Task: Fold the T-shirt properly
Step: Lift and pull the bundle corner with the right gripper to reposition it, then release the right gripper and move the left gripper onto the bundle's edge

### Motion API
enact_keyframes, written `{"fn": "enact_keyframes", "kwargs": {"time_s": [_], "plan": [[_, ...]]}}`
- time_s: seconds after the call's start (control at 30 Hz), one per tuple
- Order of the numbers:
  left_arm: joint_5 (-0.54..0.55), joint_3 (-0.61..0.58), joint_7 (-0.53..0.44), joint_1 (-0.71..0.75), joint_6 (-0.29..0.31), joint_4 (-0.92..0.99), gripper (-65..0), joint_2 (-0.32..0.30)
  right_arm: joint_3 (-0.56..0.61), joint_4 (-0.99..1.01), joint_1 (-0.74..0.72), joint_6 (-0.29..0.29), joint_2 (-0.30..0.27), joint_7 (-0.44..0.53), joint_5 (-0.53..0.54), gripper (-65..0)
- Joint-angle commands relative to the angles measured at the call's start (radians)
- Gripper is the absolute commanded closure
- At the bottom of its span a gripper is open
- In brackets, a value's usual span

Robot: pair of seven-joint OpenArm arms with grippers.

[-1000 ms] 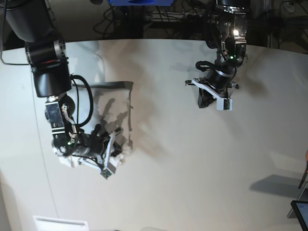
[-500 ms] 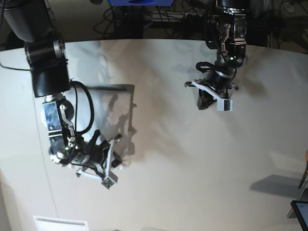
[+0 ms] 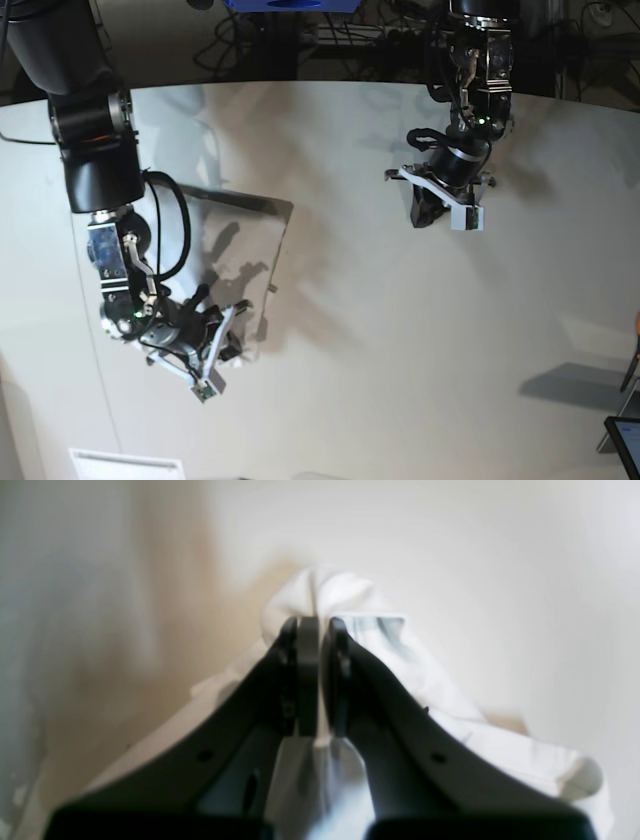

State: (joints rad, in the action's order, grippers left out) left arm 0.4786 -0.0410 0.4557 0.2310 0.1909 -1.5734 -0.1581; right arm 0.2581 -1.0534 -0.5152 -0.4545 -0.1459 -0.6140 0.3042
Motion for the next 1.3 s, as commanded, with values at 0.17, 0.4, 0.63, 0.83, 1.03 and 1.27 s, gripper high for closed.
{"fn": "enact_keyframes", "kwargs": {"time_s": [0.17, 0.4, 0.63, 0.83, 1.03, 1.27], "plan": [[-0.004, 0.002, 0.015, 0.000, 0.002, -0.005, 0.0, -0.005, -0.006, 0.002, -0.035, 0.001, -0.004, 0.096, 0.008, -0.3], [-0.004, 0.002, 0.015, -0.002, 0.002, -0.005, 0.0, -0.005, -0.006, 0.019, -0.046, 0.032, -0.004, 0.154, 0.008, -0.1], [-0.004, 0.002, 0.015, -0.002, 0.002, -0.005, 0.0, -0.005, 0.000, 0.123, -0.052, 0.116, -0.005, 0.214, 0.006, -11.8], [-0.004, -0.004, 0.015, -0.020, 0.003, -0.005, 0.0, -0.005, -0.004, 0.051, -0.050, 0.144, -0.083, 0.217, 0.006, -33.2], [-0.005, -0.167, 0.015, -0.086, 0.003, -0.011, 0.0, -0.042, -0.075, -0.213, 0.031, 0.184, -0.194, 0.213, 0.011, -34.8], [-0.002, -0.274, 0.015, -0.207, -0.001, -0.008, 0.0, -0.031, -0.133, -0.365, 0.175, 0.184, -0.202, 0.210, 0.008, -35.0]]}}
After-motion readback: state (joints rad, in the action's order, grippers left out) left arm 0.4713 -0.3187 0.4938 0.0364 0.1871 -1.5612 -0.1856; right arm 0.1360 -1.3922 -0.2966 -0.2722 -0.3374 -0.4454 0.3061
